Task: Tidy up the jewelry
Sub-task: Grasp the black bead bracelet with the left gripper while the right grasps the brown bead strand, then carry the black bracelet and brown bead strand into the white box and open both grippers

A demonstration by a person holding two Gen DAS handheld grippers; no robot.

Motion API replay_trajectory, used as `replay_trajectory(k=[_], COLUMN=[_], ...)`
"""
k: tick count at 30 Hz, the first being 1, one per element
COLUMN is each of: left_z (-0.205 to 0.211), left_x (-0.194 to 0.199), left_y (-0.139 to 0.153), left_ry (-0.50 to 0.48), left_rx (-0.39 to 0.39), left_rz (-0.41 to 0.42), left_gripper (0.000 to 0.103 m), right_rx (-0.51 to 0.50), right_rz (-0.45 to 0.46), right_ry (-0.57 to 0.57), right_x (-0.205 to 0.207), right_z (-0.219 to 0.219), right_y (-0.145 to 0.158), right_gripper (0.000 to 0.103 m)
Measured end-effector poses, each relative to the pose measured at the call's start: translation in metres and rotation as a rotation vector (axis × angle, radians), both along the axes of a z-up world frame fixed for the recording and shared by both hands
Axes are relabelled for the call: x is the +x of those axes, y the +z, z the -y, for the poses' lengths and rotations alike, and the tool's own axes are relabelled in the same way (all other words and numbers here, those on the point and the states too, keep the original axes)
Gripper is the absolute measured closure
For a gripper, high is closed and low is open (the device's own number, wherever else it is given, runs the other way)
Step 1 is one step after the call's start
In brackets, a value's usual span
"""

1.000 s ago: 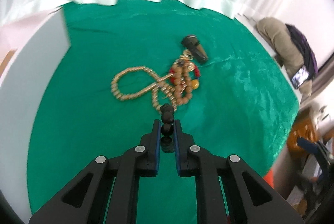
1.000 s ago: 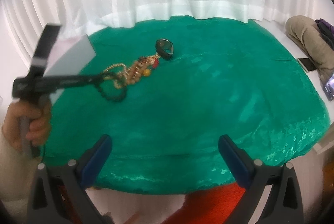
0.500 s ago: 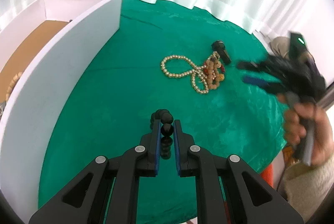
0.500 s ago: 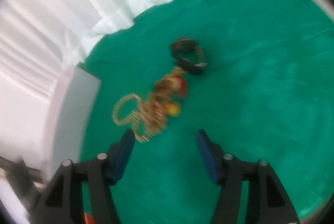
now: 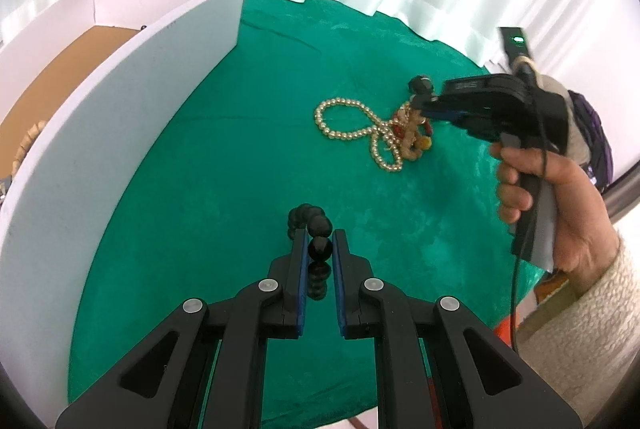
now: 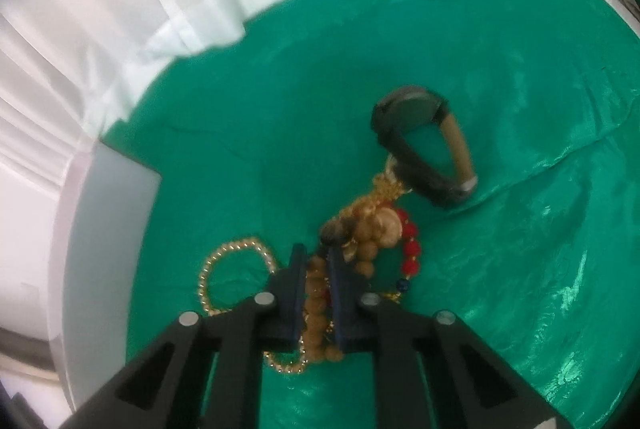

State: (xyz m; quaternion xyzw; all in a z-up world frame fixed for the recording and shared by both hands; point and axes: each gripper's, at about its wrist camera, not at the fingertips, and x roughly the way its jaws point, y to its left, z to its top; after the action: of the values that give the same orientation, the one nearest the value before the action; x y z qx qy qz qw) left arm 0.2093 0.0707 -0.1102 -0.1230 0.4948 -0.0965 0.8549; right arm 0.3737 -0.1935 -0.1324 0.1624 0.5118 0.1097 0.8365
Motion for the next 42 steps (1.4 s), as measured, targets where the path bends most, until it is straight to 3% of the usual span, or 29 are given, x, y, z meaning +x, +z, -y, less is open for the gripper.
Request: replay_trajectory(k=[4, 19, 28, 42], left_z=[0.001, 0.018, 0.016, -0.020], left_x=[-0.002, -0.026, -0.045, -0.063], left_y=[0.006, 0.071, 0.093, 0.124], left_ry=[0.015, 0.006, -0.009, 0.031], left_rx=[-0.005, 0.015, 0.003, -0.062], left_rz=[0.002, 0.086, 0.118, 0.140], left_gripper=[0.093, 0.093, 0.093, 0.093], right_rx=[0.048, 0.036, 0.065, 0.099], right_rz=[0.088, 0.299, 0.341, 0.356], right_ry=[0.019, 0.207, 0.281, 0.411], right_x=[-0.026, -0.111, -0.134, -0.153], right_z=[0.015, 0.008, -0.010, -0.060], right_y=[0.033, 0.119, 0.141, 0.157], right_gripper=[0.092, 0.092, 0.092, 0.092])
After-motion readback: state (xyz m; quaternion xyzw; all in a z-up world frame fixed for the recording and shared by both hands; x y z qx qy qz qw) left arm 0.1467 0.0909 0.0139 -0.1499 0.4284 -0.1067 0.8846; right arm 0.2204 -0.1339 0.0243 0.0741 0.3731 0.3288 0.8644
